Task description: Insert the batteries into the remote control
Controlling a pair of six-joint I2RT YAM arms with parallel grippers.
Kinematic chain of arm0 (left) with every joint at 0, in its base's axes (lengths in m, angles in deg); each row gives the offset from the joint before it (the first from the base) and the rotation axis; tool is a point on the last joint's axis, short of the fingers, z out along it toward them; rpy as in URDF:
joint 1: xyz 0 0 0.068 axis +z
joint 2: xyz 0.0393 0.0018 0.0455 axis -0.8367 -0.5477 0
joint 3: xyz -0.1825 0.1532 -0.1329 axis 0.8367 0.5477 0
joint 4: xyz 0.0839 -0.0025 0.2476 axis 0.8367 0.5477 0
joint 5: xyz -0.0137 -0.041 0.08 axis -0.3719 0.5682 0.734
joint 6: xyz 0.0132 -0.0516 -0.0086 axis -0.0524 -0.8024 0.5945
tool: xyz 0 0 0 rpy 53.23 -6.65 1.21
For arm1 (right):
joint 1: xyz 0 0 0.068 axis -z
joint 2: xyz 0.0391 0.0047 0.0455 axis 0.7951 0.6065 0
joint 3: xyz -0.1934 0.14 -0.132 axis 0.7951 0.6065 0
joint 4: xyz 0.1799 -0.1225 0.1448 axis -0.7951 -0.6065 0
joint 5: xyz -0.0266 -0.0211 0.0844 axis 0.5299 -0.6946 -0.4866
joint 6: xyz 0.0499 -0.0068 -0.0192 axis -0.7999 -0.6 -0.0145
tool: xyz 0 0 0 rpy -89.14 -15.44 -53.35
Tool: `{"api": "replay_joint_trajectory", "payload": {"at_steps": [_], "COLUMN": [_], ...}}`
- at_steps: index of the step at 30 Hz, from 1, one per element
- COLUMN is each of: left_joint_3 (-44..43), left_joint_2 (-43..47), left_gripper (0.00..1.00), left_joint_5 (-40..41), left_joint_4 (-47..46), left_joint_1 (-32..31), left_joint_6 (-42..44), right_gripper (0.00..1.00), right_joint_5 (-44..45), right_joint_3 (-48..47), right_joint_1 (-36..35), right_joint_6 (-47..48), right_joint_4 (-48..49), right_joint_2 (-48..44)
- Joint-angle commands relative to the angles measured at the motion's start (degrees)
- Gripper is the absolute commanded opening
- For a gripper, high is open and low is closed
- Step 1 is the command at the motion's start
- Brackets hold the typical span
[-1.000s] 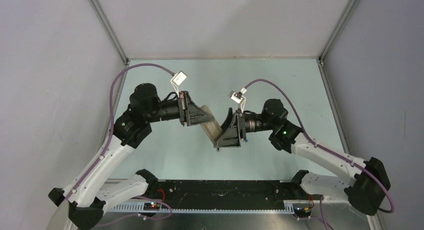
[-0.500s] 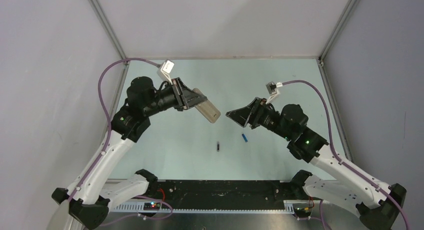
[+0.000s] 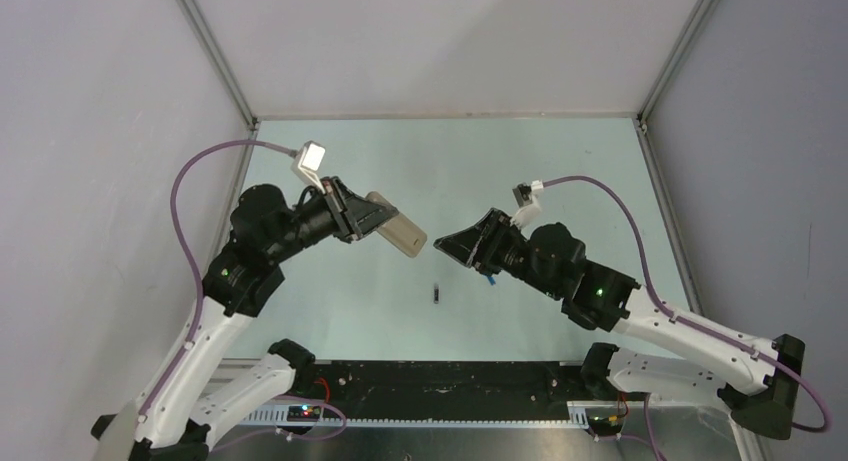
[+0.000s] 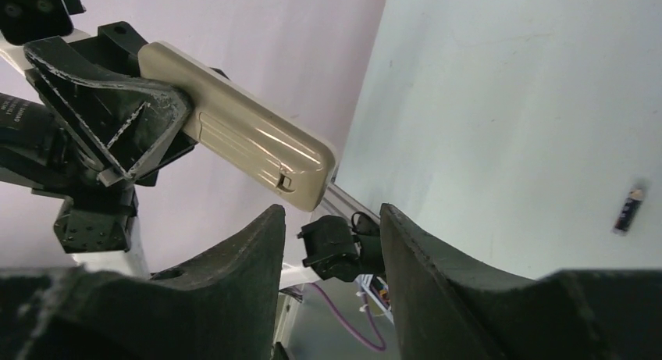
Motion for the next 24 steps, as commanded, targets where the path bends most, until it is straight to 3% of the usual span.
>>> {"api": "replay_joint_trajectory", "payload": {"at_steps": [1,12,24], "left_joint_3": [1.05,4.37,6.77], "left_joint_2": [3.36,6.98,9.22], "left_gripper": [0.00,0.00,0.00], "left_joint_5": [0.76,-0.70,-2.52], "left_joint_4": [-2.92,-4.83,-5.72], "left_joint_1": [0.39,0.39,0.39], "left_joint_6": [1.35,3.04,2.00], "right_gripper": [0.53,0.41,0.45], "right_joint_5": [6.37,11.25,8.06], "right_joint_3": [-2.75,-2.74,-2.75], "right_joint_1": [-3.67,-10.04,-8.96], "right_joint_6": [-3.14,-2.98,-3.81], "right_joint_4": [3.20,11.62,14.38], "right_joint_2": [0.30,2.50,4.41]}}
